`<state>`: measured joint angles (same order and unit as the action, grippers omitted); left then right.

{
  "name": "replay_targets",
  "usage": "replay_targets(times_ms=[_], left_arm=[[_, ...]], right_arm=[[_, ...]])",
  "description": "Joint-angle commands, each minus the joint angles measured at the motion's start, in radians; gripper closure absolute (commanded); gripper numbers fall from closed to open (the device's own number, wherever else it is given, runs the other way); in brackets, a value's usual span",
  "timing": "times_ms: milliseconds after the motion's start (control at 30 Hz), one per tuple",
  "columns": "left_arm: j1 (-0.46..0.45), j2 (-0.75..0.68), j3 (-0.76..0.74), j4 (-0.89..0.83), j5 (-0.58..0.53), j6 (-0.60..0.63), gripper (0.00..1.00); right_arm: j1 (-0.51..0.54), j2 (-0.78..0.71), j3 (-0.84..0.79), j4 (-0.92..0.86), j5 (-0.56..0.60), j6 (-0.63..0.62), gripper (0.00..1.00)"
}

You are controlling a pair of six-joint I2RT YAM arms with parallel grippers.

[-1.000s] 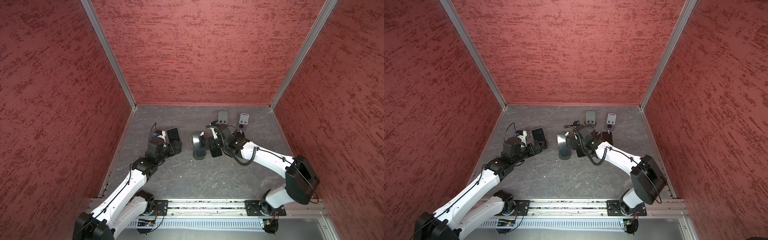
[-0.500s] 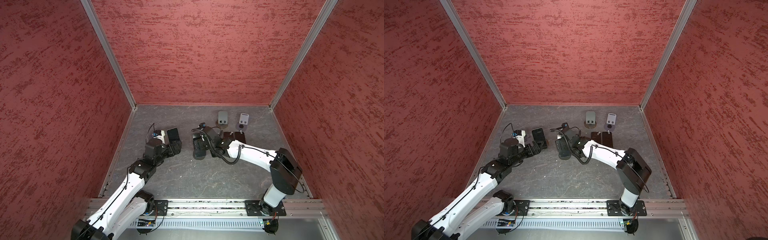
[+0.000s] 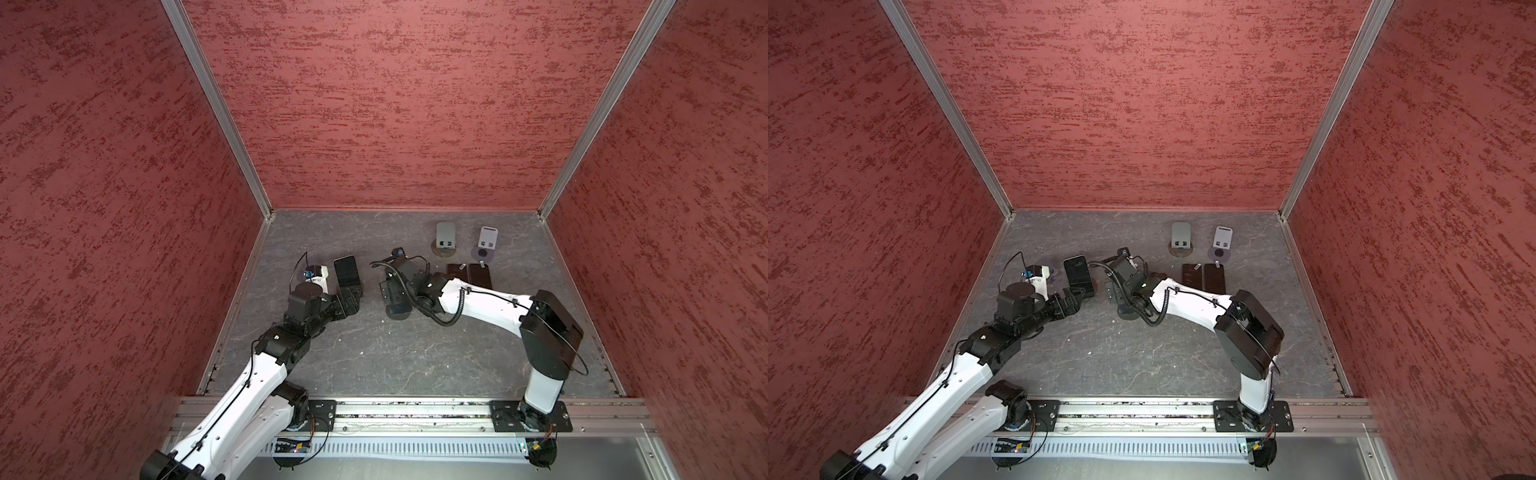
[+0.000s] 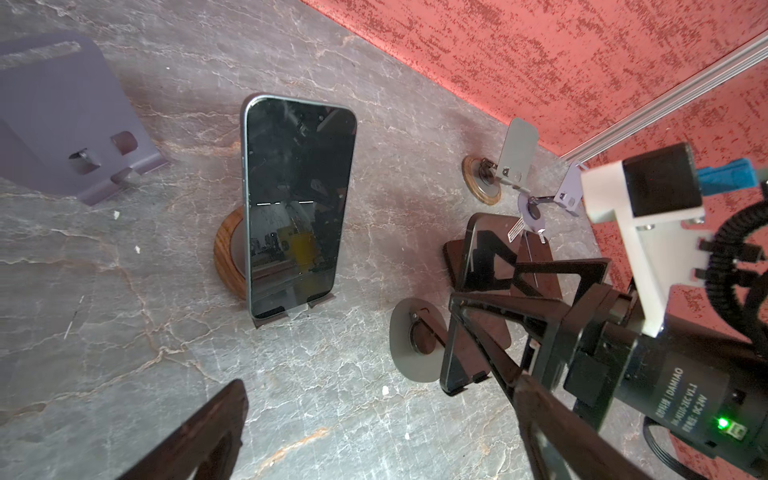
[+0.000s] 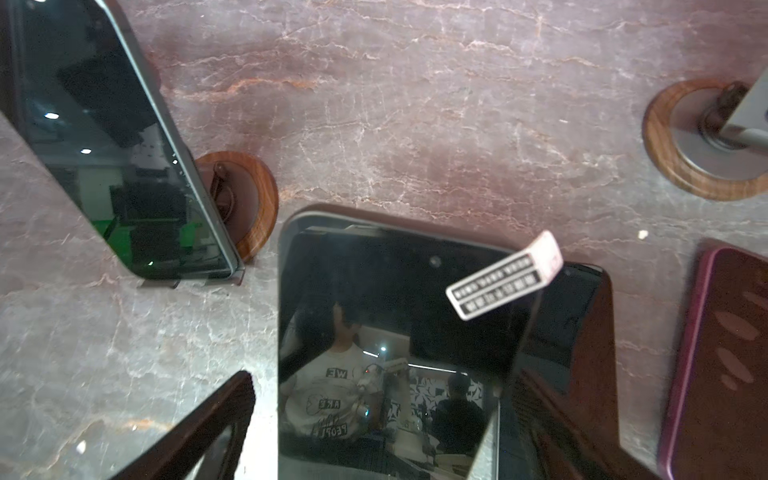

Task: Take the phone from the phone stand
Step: 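Close the right gripper on the silver-backed phone and lift it off the stand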

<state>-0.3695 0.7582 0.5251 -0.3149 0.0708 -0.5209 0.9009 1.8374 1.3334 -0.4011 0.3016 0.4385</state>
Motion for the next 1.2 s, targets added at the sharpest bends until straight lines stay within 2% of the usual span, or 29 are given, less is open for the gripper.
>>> replay_targets(times_ms=[0, 233, 600, 733, 1167], left_arm=[[0.001, -0.011, -0.008, -0.003, -0.005, 0.026, 0.0], [0.009, -0.005, -0.01, 0.007, -0.002, 0.035, 0.0], [0.014, -0.011, -0.047, 0.04, 0.017, 0.035, 0.0], [0.017, -0.011, -0.051, 0.045, 0.022, 0.04, 0.0], [0.026, -0.005, -0.07, 0.068, 0.029, 0.039, 0.0]], right_arm=[[0.018, 0.022, 0.029, -0.045, 0.078, 0.053, 0.01], [0.032, 0.062, 0.052, -0.057, 0.102, 0.087, 0.03], [0.036, 0.056, 0.038, -0.038, 0.13, 0.122, 0.24], [0.038, 0.052, 0.029, -0.026, 0.123, 0.127, 0.29], [0.036, -0.028, 0.03, -0.013, 0.126, 0.096, 0.35]])
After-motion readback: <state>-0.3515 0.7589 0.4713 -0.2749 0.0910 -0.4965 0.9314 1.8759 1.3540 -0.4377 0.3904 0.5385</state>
